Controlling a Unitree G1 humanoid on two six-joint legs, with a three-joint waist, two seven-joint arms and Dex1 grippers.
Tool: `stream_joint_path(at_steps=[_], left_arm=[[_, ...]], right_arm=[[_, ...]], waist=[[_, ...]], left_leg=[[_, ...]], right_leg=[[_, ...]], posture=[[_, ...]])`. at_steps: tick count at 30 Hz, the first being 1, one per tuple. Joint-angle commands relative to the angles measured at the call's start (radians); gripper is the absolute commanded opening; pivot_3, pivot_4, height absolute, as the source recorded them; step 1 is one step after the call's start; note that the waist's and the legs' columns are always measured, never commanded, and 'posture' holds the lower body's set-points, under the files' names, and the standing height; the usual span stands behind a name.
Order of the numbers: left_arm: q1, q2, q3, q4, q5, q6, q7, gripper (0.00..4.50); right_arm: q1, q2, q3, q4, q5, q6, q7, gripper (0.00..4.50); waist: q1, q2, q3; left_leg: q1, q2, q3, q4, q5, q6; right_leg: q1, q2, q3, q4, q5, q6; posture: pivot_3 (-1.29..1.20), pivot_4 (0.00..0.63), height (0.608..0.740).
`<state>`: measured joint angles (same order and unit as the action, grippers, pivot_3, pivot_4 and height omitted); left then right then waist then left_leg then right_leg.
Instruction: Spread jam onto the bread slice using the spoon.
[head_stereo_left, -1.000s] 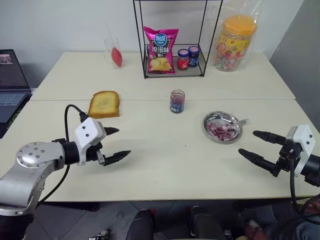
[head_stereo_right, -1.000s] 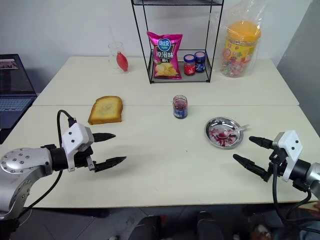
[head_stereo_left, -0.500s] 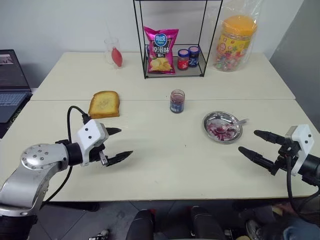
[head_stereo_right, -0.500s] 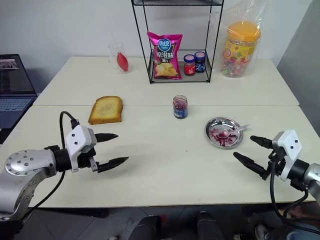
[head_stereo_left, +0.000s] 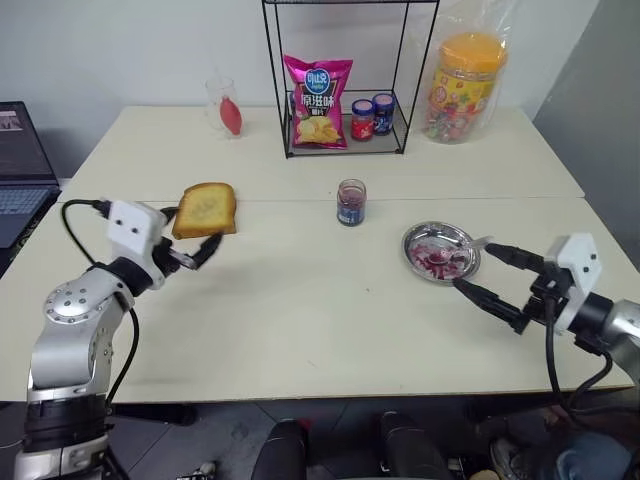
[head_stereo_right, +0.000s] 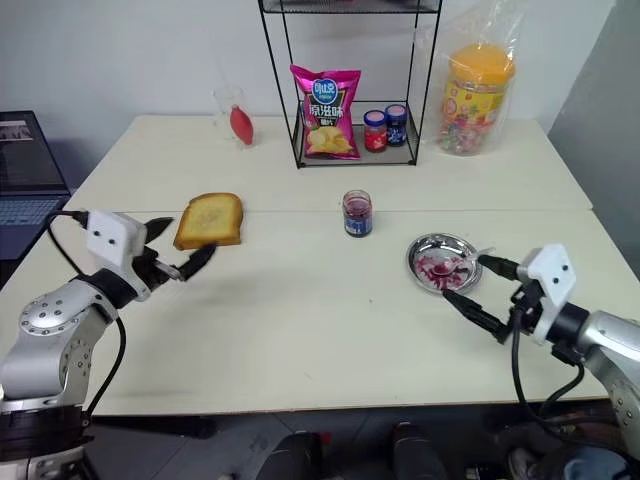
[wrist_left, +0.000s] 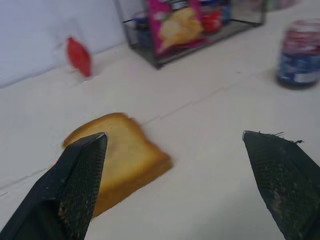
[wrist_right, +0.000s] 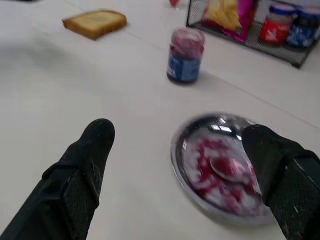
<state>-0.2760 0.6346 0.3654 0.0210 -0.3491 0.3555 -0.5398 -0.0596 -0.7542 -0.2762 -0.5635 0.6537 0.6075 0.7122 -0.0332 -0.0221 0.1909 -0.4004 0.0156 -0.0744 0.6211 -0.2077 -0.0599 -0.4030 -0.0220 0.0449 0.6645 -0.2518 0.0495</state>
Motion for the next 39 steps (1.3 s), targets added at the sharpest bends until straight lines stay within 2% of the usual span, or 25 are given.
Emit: stream_joint_path(at_steps=[1,4,8,16,24,27,34,39], left_arm=[[-0.069,-0.029,0.049,0.103,-0.016,0.015,0.081,4.5],[-0.134,-0.048,0.044,0.202,-0.01,0.002,0.106,4.5],[-0.336,-0.065,0.071,0.535,0.013,-0.085,0.2,4.5],[-0.584,-0.031,0.0,1.017,0.098,-0.149,0.191,4.5],[-0.677,-0.024,-0.065,1.171,0.163,-0.137,0.16,4.5],[-0.699,-0.024,-0.078,1.196,0.175,-0.099,0.16,4.01],[-0.714,-0.02,-0.075,1.218,0.178,-0.064,0.184,2.49],[-0.716,-0.023,-0.049,1.226,0.157,-0.054,0.219,1.69]], right_arm=[[-0.128,0.024,0.084,-0.059,0.075,0.111,-0.067,4.49],[-0.246,0.035,0.163,-0.053,0.078,0.175,-0.094,4.49],[-0.424,0.069,0.306,0.001,-0.019,0.214,-0.142,4.49],[-0.439,0.071,0.325,-0.012,-0.031,0.214,-0.117,4.49],[-0.431,0.063,0.316,-0.04,-0.038,0.224,-0.113,4.49],[-0.43,0.056,0.314,-0.054,-0.039,0.232,-0.114,4.5],[-0.449,0.051,0.304,-0.062,-0.034,0.249,-0.117,4.5],[-0.468,0.067,0.278,-0.057,-0.002,0.276,-0.134,4.5]], waist=[[0.001,0.0,0.0],[0.003,-0.001,0.0],[0.008,-0.002,-0.001],[0.005,-0.004,-0.002],[0.003,-0.004,-0.002],[0.002,-0.004,-0.002],[0.002,-0.004,-0.002],[0.002,-0.004,-0.002]], left_leg=[[0.0,0.0,0.0,0.001,0.0,0.0],[-0.001,-0.001,0.0,0.004,0.0,0.0],[-0.002,-0.001,-0.002,0.006,0.0,0.0],[-0.008,-0.002,-0.002,0.006,0.0,0.0],[-0.008,-0.002,-0.004,0.007,0.0,0.0],[-0.008,-0.002,-0.004,0.007,0.0,0.0],[-0.008,-0.002,-0.004,0.007,0.0,0.0],[-0.008,-0.002,-0.004,0.007,0.0,0.0]], right_leg=[[0.001,0.0,0.0,0.0,0.0,0.0],[0.001,0.0,0.0,0.0,0.001,0.001],[0.001,0.0,-0.001,0.0,0.003,0.002],[-0.003,-0.001,-0.002,-0.003,0.006,-0.002],[-0.003,-0.001,-0.003,-0.001,0.004,0.003],[-0.003,-0.001,-0.003,-0.001,0.004,0.004],[-0.003,-0.001,-0.003,-0.001,0.004,0.004],[-0.003,-0.001,-0.003,-0.001,0.004,0.004]], posture=[[0.0,0.15,0.74],[0.0,0.15,0.74],[0.0,0.15,0.74],[0.0,0.15,0.74],[0.0,0.15,0.74],[0.0,0.15,0.74],[0.0,0.15,0.74],[0.0,0.15,0.74]])
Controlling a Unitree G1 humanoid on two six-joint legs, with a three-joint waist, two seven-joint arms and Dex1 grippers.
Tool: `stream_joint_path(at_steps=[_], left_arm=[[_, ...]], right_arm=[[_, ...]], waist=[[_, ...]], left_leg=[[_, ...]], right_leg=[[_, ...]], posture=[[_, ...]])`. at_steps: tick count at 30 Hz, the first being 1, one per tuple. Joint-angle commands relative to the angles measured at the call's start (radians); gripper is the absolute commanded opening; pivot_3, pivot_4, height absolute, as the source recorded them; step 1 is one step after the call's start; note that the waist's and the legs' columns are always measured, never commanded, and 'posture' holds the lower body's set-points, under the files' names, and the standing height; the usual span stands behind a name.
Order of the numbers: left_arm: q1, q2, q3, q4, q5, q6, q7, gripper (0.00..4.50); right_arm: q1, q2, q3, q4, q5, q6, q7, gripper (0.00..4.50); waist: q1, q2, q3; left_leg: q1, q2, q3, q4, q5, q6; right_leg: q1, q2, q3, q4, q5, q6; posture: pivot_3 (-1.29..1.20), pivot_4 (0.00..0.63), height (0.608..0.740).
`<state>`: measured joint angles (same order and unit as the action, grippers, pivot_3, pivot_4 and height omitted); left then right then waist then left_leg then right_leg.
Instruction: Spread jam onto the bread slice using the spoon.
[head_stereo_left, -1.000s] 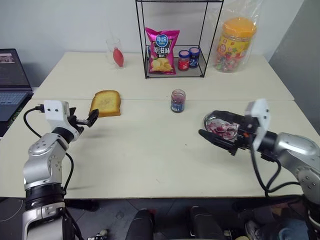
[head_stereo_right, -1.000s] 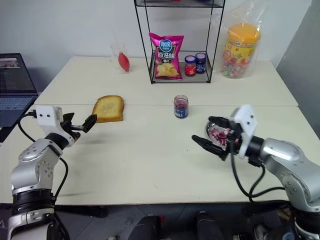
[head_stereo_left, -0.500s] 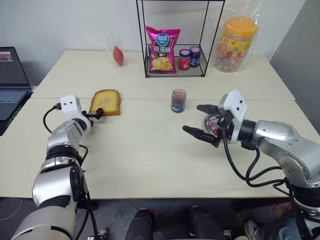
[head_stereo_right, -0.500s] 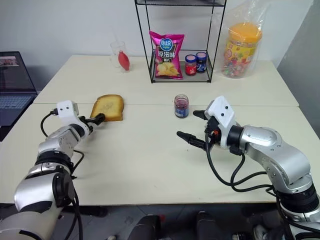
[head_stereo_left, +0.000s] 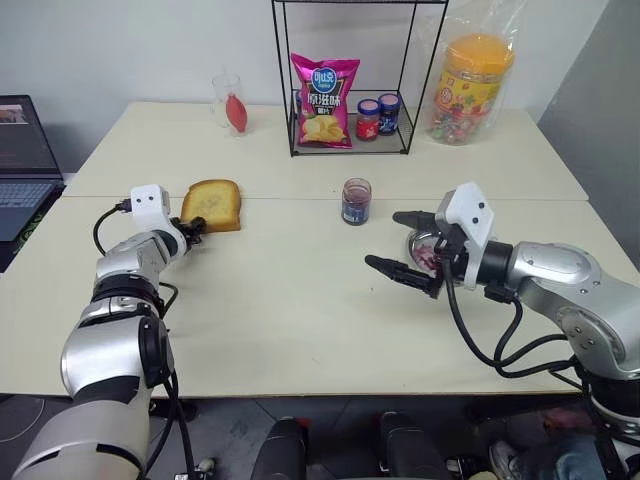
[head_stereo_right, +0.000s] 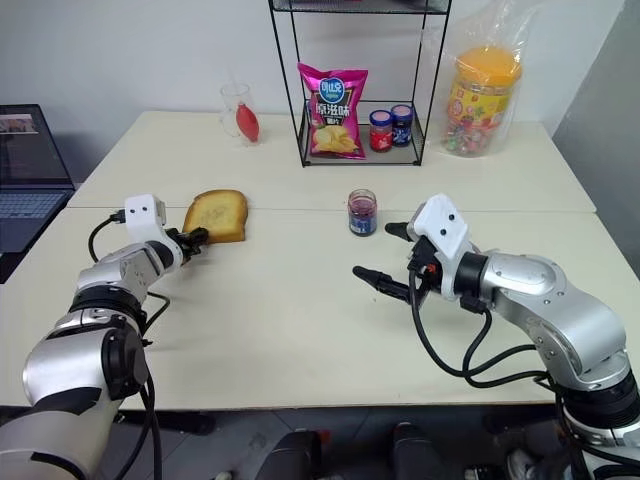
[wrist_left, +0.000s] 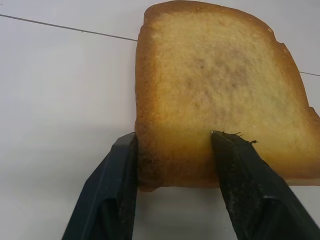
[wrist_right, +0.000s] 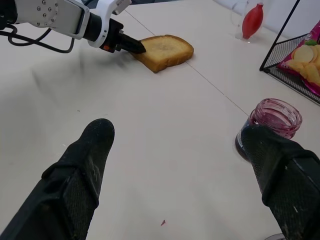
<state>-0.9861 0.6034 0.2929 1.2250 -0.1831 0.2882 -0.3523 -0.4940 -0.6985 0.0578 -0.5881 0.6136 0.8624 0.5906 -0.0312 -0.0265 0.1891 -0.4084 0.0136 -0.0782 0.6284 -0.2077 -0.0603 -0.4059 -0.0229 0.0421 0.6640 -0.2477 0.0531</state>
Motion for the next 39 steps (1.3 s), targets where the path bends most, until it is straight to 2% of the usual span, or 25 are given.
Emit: stream_joint_path(at_steps=[1,9,13,15,20,27,32,34,39], left_arm=[[-0.005,0.009,0.033,0.024,-0.015,0.013,0.037,1.45],[0.0,0.008,0.056,0.021,-0.031,0.023,0.023,0.11],[0.002,0.011,0.052,-0.022,-0.047,0.054,-0.03,0.01],[0.038,0.013,0.034,-0.126,-0.06,0.081,-0.114,0.01],[0.23,0.016,0.026,-0.545,-0.153,0.35,-0.199,0.01],[0.645,0.011,0.049,-1.332,-0.404,0.74,-0.23,0.01],[0.751,-0.074,0.036,-1.564,-0.517,0.879,-0.162,0.01],[0.767,-0.15,0.021,-1.629,-0.538,0.929,-0.091,0.01],[0.76,-0.331,-0.005,-1.733,-0.545,0.992,0.082,0.01]], right_arm=[[-0.04,0.016,-0.063,-0.031,0.046,0.03,-0.018,4.5],[-0.041,-0.006,-0.072,-0.035,0.043,0.045,-0.014,4.5],[-0.028,-0.03,-0.082,-0.036,0.036,0.039,-0.002,4.5],[-0.009,-0.059,-0.092,-0.038,0.023,0.029,0.012,4.5],[0.045,-0.112,-0.107,-0.048,0.011,0.006,0.037,4.5],[0.177,-0.198,-0.151,-0.082,0.026,-0.02,0.131,4.5],[0.229,-0.238,-0.149,-0.088,0.015,-0.044,0.175,4.5],[0.259,-0.266,-0.14,-0.101,0.015,-0.054,0.21,4.5],[0.333,-0.332,-0.148,-0.125,0.012,-0.076,0.28,4.5]], waist=[[0.0,0.0,0.0],[0.0,0.0,0.0],[0.0,0.0,0.0],[0.002,0.0,0.0],[-0.001,0.0,0.0],[-0.001,0.0,0.0],[0.005,0.0,0.0],[0.006,0.0,0.0],[0.006,-0.001,0.0]], left_leg=[[0.0,0.0,0.0,0.0,0.0,0.0],[0.0,0.0,0.0,0.0,0.0,0.0],[0.0,0.0,0.0,0.0,0.0,0.0],[0.0,0.0,0.0,0.0,0.0,0.0],[0.0,0.0,0.001,-0.001,0.0,0.0],[0.0,0.001,0.0,-0.001,0.0,0.0],[0.002,0.001,0.0,0.0,0.0,0.0],[0.002,0.0,0.001,0.001,0.0,0.0],[0.001,0.0,0.001,0.001,0.0,0.0]], right_leg=[[0.0,0.0,0.0,0.0,0.0,0.0],[0.0,0.0,0.0,0.0,0.0,0.0],[0.0,0.0,0.0,0.0,0.0,0.0],[0.0,0.0,0.0,0.0,0.0,0.0],[0.0,-0.001,0.001,-0.001,0.002,-0.004],[0.0,-0.001,0.001,-0.001,0.002,-0.004],[0.002,-0.001,0.001,-0.001,0.0,-0.001],[0.003,-0.001,0.002,-0.001,-0.003,-0.006],[0.002,-0.001,0.002,-0.003,0.001,0.0]], posture=[[0.0,0.15,0.74],[0.0,0.15,0.74],[0.0,0.15,0.74],[0.0,0.15,0.74],[0.0,0.15,0.74],[0.0,0.15,0.74],[0.0,0.15,0.74],[0.0,0.15,0.74],[0.0,0.15,0.74]])
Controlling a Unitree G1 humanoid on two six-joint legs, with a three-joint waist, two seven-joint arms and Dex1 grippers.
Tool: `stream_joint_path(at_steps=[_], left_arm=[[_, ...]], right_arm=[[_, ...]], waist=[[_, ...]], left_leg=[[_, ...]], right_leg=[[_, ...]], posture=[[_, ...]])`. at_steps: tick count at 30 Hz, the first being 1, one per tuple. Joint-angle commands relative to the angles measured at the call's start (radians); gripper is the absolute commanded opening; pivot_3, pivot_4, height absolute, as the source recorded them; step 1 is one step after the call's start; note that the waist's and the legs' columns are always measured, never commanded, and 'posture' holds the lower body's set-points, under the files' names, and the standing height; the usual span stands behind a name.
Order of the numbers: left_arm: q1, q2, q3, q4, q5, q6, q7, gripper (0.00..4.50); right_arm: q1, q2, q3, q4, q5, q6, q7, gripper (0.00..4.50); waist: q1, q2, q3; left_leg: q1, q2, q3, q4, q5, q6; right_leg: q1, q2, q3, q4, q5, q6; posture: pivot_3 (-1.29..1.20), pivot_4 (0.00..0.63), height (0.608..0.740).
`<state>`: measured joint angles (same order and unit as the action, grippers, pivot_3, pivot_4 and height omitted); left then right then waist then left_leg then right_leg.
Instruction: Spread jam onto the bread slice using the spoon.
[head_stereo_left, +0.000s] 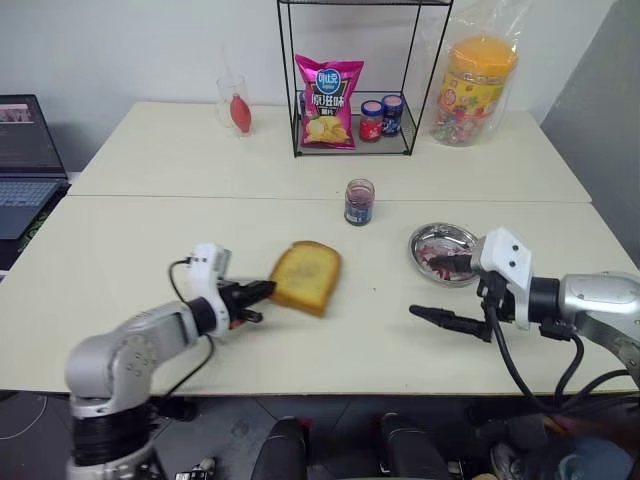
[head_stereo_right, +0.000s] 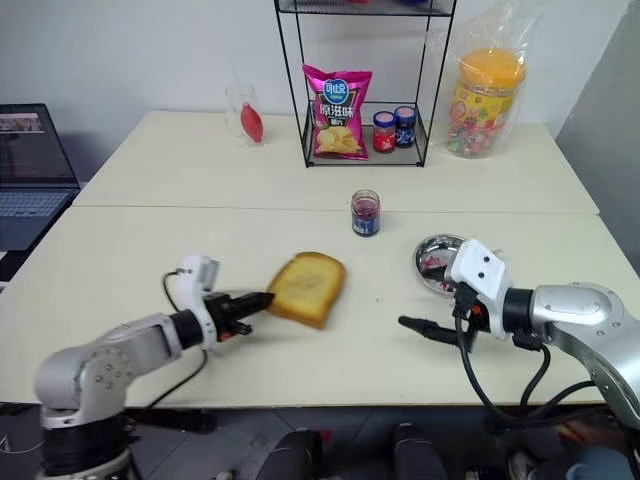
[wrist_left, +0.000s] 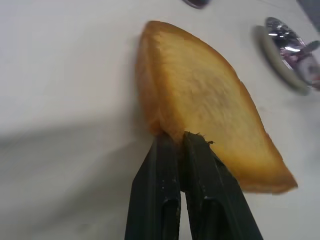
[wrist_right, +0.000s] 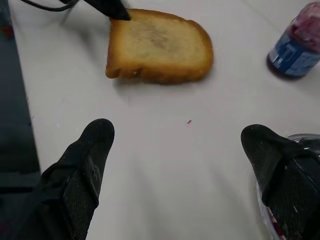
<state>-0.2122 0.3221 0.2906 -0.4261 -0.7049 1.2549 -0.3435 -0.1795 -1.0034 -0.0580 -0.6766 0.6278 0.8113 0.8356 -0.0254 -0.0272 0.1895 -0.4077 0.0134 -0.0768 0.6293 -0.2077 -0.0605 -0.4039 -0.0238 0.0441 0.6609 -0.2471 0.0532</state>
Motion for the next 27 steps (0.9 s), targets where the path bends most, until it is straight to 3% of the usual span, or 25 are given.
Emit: stream_joint_path(at_steps=[1,6,18,20,27], left_arm=[[-0.014,-0.076,-0.009,-0.096,-0.027,0.035,0.094,0.01],[0.006,-0.13,-0.021,-0.151,-0.011,0.06,0.174,0.01],[0.149,-0.135,0.001,-0.262,-0.014,0.102,0.224,0.01],[0.158,-0.159,0.015,-0.266,-0.031,0.117,0.231,0.58],[0.17,-0.199,0.052,-0.287,-0.069,0.149,0.24,1.8]], right_arm=[[0.03,-0.034,-0.035,-0.039,-0.005,-0.028,0.04,4.5],[0.052,-0.037,-0.05,-0.041,-0.016,-0.038,0.038,4.5],[0.038,-0.034,-0.049,-0.037,-0.018,-0.033,0.037,4.5],[0.024,-0.037,-0.042,-0.03,-0.02,-0.034,0.044,4.5],[0.013,-0.039,-0.035,-0.016,-0.027,-0.042,0.061,4.5]], waist=[[0.0,0.0,0.0],[-0.002,0.0,0.0],[-0.001,0.0,0.0],[-0.001,0.0,0.0],[0.0,0.0,0.0]], left_leg=[[0.0,0.0,0.0,0.0,0.0,0.0],[0.0,0.0,0.0,0.0,0.0,0.0],[0.0,0.0,0.0,0.0,0.0,0.0],[0.0,0.0,0.0,0.0,0.0,0.0],[0.0,0.0,0.0,0.0,0.0,0.0]], right_leg=[[0.0,0.0,0.0,0.0,0.0,0.0],[0.0,0.001,0.0,0.001,0.0,0.0],[0.0,0.0,0.0,-0.001,-0.002,-0.003],[0.0,0.0,0.0,-0.001,-0.004,-0.006],[0.0,0.0,0.0,-0.001,-0.004,-0.006]], posture=[[0.0,0.15,0.74],[0.0,0.15,0.74],[0.0,0.15,0.74],[0.0,0.15,0.74],[0.0,0.15,0.74]])
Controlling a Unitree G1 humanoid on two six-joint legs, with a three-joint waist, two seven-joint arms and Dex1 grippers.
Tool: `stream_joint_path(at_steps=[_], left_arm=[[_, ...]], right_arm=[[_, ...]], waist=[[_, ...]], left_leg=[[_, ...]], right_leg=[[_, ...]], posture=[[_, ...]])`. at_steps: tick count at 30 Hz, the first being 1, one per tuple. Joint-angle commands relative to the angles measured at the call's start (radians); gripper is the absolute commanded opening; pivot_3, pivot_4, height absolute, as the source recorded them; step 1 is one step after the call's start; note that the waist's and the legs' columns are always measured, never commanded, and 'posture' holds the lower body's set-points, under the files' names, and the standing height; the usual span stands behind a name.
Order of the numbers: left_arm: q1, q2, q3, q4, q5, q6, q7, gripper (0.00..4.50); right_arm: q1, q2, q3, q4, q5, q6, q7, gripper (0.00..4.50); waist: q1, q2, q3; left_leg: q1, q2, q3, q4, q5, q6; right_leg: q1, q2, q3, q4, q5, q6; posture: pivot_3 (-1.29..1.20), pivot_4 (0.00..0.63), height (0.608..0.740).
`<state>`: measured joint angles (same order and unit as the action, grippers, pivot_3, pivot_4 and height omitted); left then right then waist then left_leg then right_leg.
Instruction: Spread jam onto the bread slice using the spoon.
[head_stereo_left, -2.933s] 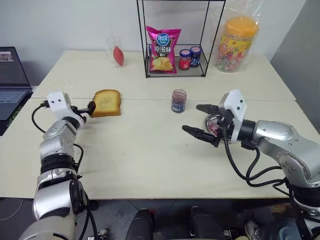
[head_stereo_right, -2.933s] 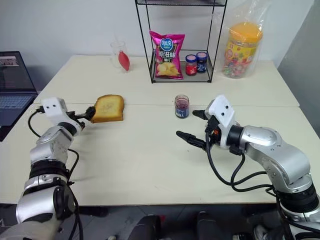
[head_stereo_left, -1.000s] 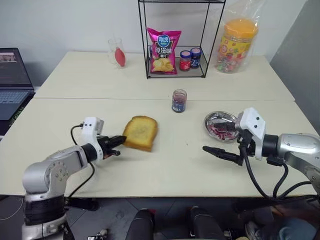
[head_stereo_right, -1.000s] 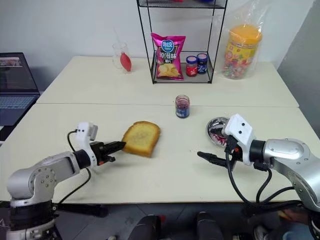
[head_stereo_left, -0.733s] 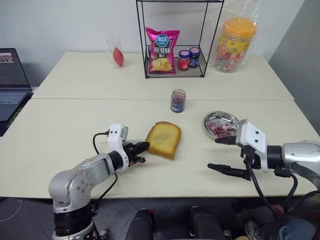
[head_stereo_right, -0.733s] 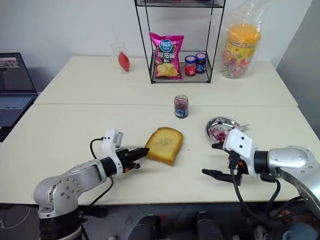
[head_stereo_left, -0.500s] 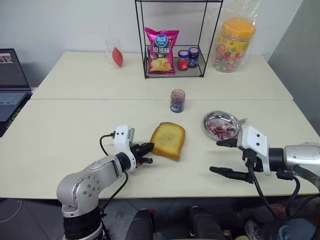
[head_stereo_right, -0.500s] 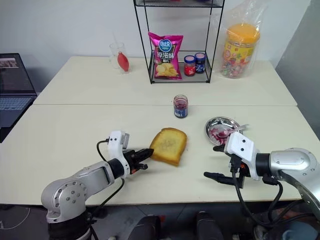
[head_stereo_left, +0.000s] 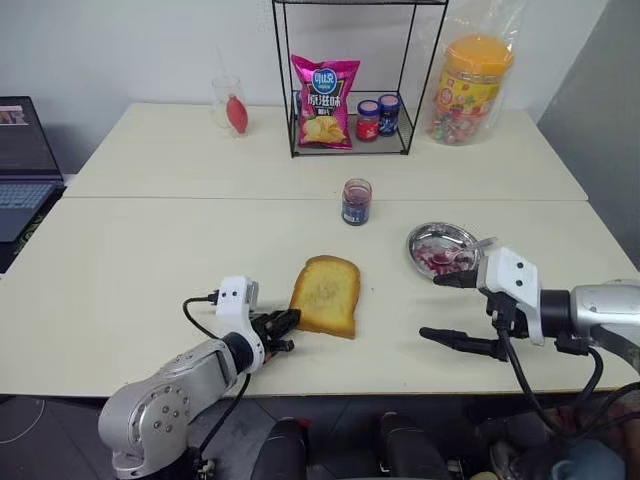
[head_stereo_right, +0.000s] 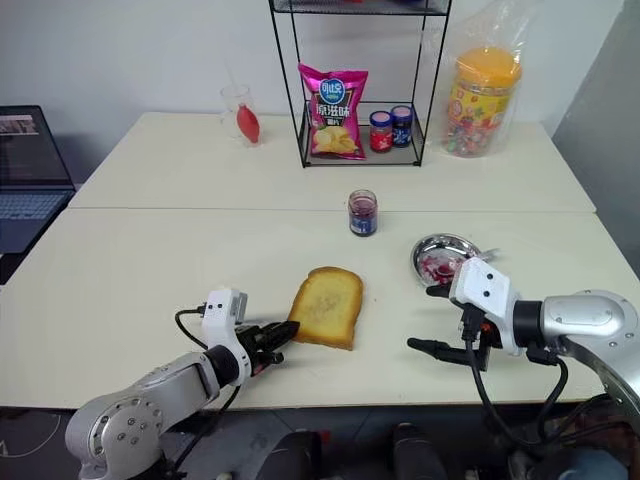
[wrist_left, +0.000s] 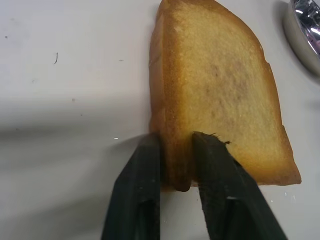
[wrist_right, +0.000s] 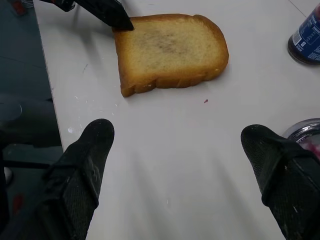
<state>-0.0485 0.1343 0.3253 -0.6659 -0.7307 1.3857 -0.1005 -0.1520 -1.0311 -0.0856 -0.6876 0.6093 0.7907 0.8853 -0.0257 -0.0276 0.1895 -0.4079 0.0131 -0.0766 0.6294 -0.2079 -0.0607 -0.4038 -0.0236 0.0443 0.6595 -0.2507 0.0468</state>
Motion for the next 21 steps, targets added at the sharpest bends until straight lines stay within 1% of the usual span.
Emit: stream_joint_path(at_steps=[1,2,3,5,6,9,12,14,16,18,20,21], left_arm=[[0.008,-0.013,0.022,-0.05,-0.048,0.022,-0.003,2.1],[0.009,-0.015,0.029,-0.051,-0.056,0.027,-0.003,2.18],[0.01,-0.016,0.034,-0.052,-0.062,0.031,-0.004,2.47],[0.017,-0.017,0.044,-0.061,-0.081,0.048,-0.009,2.81],[0.019,-0.017,0.051,-0.065,-0.095,0.06,-0.012,3.12],[0.025,-0.001,0.066,-0.077,-0.117,0.074,-0.014,3.82],[0.021,0.05,0.09,-0.082,-0.158,0.086,-0.049,4.44],[0.022,0.09,0.103,-0.08,-0.201,0.091,-0.09,4.48],[0.06,0.202,0.079,-0.082,-0.177,0.04,-0.159,4.48],[0.099,0.283,0.063,-0.078,-0.156,-0.01,-0.207,4.48],[0.114,0.311,0.06,-0.065,-0.163,-0.047,-0.232,4.48],[0.121,0.332,0.034,-0.074,-0.166,-0.07,-0.257,4.48]], right_arm=[[-0.015,-0.011,-0.006,-0.004,-0.01,-0.023,0.013,4.5],[-0.017,-0.009,-0.003,-0.001,-0.012,-0.024,0.014,4.5],[-0.019,-0.007,-0.001,0.0,-0.013,-0.024,0.015,4.5],[-0.021,-0.003,0.005,0.003,-0.016,-0.027,0.016,4.5],[-0.022,-0.001,0.009,0.005,-0.018,-0.031,0.018,4.5],[-0.027,0.003,0.016,0.011,-0.02,-0.037,0.016,4.5],[-0.03,0.011,0.027,0.018,-0.029,-0.048,0.015,4.5],[-0.029,0.019,0.032,0.024,-0.04,-0.059,0.011,4.5],[-0.034,0.039,0.043,0.042,-0.078,-0.093,-0.009,4.5],[-0.032,0.048,0.046,0.052,-0.1,-0.114,-0.015,4.5],[-0.03,0.057,0.047,0.051,-0.103,-0.114,-0.017,4.5],[-0.032,0.062,0.05,0.05,-0.104,-0.114,-0.02,4.5]], waist=[[0.0,0.0,0.0],[0.0,0.0,0.0],[0.0,0.0,0.0],[0.0,0.0,0.0],[0.0,0.0,0.0],[-0.001,0.0,0.0],[0.0,0.0,0.0],[-0.001,0.0,0.0],[-0.002,0.0,0.0],[-0.004,0.0,0.0],[-0.003,0.0,0.0],[-0.002,0.0,0.0]], left_leg=[[0.0,0.0,0.0,0.0,0.0,0.0],[0.0,0.0,0.0,0.0,0.0,0.0],[0.0,0.0,0.0,0.0,0.0,0.0],[0.0,0.0,0.0,0.0,0.0,0.0],[0.0,0.0,0.0,0.0,0.0,0.0],[0.0,0.0,0.0,0.0,0.0,0.0],[0.0,0.0,0.0,0.0,0.0,0.0],[0.0,0.0,0.0,0.0,0.0,0.0],[0.0,0.0,0.0,0.0,0.0,0.0],[0.0,0.001,0.0,-0.001,0.0,0.0],[0.0,0.001,0.0,-0.001,0.0,-0.001],[0.0,0.0,0.0,-0.001,0.0,-0.001]], right_leg=[[0.0,0.0,0.0,0.0,0.0,0.0],[0.0,0.0,0.0,0.0,0.0,0.0],[0.0,0.0,0.0,0.0,0.0,0.0],[0.0,0.0,0.0,0.0,0.0,0.0],[0.0,0.0,0.0,0.0,0.0,0.0],[0.0,0.0,0.0,0.0,0.0,0.0],[0.0,0.0,0.0,0.0,0.0,0.0],[0.0,0.0,0.0,0.0,0.0,0.0],[0.0,0.0,0.0,0.0,0.0,-0.001],[-0.001,0.0,0.0,0.0,-0.001,-0.001],[-0.001,0.0,0.0,0.0,-0.001,-0.002],[-0.001,0.0,0.0,0.0,-0.001,-0.002]], posture=[[0.0,0.15,0.74],[0.0,0.15,0.74],[0.0,0.15,0.74],[0.0,0.15,0.74],[0.0,0.15,0.74],[0.0,0.15,0.74],[0.0,0.15,0.74],[0.0,0.15,0.74],[0.0,0.15,0.74],[0.0,0.15,0.74],[0.0,0.15,0.74],[0.0,0.15,0.74]])
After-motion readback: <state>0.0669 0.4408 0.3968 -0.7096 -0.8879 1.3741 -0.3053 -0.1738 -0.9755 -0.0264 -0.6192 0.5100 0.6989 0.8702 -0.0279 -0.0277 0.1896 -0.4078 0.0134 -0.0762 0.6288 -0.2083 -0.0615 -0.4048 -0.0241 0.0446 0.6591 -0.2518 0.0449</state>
